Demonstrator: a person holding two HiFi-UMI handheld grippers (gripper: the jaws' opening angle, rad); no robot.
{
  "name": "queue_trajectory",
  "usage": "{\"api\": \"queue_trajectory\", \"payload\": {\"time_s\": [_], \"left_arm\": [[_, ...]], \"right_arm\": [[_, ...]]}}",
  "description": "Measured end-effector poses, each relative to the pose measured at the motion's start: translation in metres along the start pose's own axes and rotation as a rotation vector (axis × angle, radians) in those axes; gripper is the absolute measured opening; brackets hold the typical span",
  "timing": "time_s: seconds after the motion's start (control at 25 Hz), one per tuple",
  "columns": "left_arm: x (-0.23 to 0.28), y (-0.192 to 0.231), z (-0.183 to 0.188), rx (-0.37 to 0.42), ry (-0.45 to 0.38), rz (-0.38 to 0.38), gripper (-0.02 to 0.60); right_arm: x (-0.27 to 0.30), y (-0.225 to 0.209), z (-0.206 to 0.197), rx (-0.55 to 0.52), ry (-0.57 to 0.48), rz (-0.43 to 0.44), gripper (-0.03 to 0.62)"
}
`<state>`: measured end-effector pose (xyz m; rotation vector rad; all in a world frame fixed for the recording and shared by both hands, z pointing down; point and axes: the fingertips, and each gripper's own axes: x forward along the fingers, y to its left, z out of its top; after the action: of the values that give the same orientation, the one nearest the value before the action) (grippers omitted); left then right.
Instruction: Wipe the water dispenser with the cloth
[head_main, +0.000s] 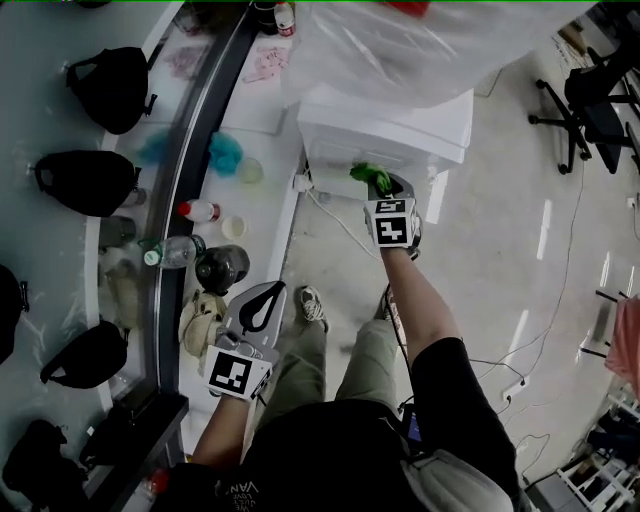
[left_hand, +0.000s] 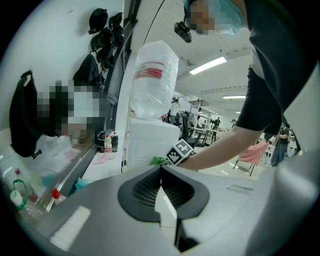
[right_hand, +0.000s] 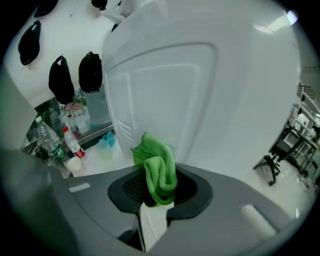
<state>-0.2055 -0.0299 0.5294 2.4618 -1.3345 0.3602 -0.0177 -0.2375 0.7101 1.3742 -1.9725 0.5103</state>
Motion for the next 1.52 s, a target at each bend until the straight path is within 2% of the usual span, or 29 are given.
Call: {"api": "queue_trajectory", "payload": {"time_s": [0.44,0.68,0.76,0.88,1.04,1.28,1.52], "left_arm": [[0.051,-0.055,0.009,0.028,0.013,-0.120,0.002],[0.060,-0.061,0.012,0.018,0.008,-0.128,0.002],[0.060,-0.056,0.008,0.014,0.006,-0.117,0.002],[0.056,-0.046,0.007,0.006,-0.005,-0.103,0.002],[0.047,-0.032,-0.003,-0.012,0.050,-0.093,0.002],[0.028,0.001,-0.019,-0.032,0.046,-0.040,0.002],[0.001,0.040,-0.043,-0.059,0.057,0.037,0.002]], "right_arm": [[-0.048,-0.115,-0.055,0.099,0.042,-0.153,0.094],[-0.061,-0.126,-0.072,0.083,0.063,-0.168,0.094],[-0.064,-0.111,-0.079,0.050,0.067,-0.139,0.094],[-0.059,-0.068,-0.088,-0.040,0.062,-0.049,0.094],[-0.037,-0.003,-0.087,-0.085,0.057,0.058,0.094],[0.016,0.085,-0.052,-0.162,0.024,0.169,0.094],[0.072,0.141,-0.007,-0.263,-0.006,0.206,0.094]]}}
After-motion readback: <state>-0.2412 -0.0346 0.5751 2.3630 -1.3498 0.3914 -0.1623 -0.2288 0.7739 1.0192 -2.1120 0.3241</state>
